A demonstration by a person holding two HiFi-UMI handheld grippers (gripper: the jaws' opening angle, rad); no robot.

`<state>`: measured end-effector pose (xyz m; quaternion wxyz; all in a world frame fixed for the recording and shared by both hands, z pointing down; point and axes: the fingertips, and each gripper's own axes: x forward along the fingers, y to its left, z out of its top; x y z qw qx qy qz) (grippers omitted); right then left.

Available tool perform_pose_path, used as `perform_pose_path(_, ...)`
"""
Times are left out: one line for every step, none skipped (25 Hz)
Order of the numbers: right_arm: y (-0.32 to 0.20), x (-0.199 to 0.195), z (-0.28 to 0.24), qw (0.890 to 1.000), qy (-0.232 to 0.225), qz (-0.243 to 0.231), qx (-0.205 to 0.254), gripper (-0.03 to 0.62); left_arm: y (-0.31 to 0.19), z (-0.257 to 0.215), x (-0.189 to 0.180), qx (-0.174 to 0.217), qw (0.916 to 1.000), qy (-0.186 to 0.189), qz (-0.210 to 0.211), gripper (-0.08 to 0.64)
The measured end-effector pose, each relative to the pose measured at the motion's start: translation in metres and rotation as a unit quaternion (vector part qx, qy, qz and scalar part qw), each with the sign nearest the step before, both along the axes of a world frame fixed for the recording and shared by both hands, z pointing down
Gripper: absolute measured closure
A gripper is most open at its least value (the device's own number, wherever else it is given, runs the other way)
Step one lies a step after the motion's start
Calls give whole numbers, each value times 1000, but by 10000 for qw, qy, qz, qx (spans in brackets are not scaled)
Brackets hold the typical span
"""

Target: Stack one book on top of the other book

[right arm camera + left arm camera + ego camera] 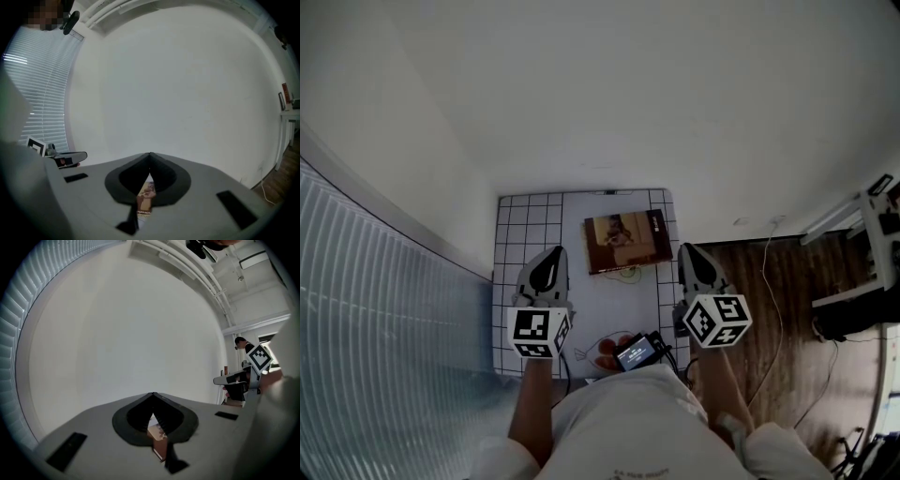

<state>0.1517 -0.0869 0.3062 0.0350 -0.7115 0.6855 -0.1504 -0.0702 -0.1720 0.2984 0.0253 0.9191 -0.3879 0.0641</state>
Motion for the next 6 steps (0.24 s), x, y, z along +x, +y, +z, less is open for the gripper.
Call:
perform_pose_path(0,0,0,10000,3,-2,-1,584,-1,0,1,2,10000,2,5,552)
perform_pose_path(-1,1,1,10000,8,-3,-3,584,-1,1,2,6,10000,-4,8,552)
perform_pose_path(-1,1,1,10000,13,-6,-5,584,-1,1,3,9,10000,-14,8,552)
perform_pose_path(-1,2,1,10000,16,-10,-5,584,-1,1,4,12,10000,-22,7,552)
perform_pose_path(-2,2,2,10000,19,-16,-4,584,-1,2,5,13,10000,-27,4,552)
perform_pose_path(-2,3,2,10000,22,-22,-2,584,-1,2,6,15,10000,-30,1,552)
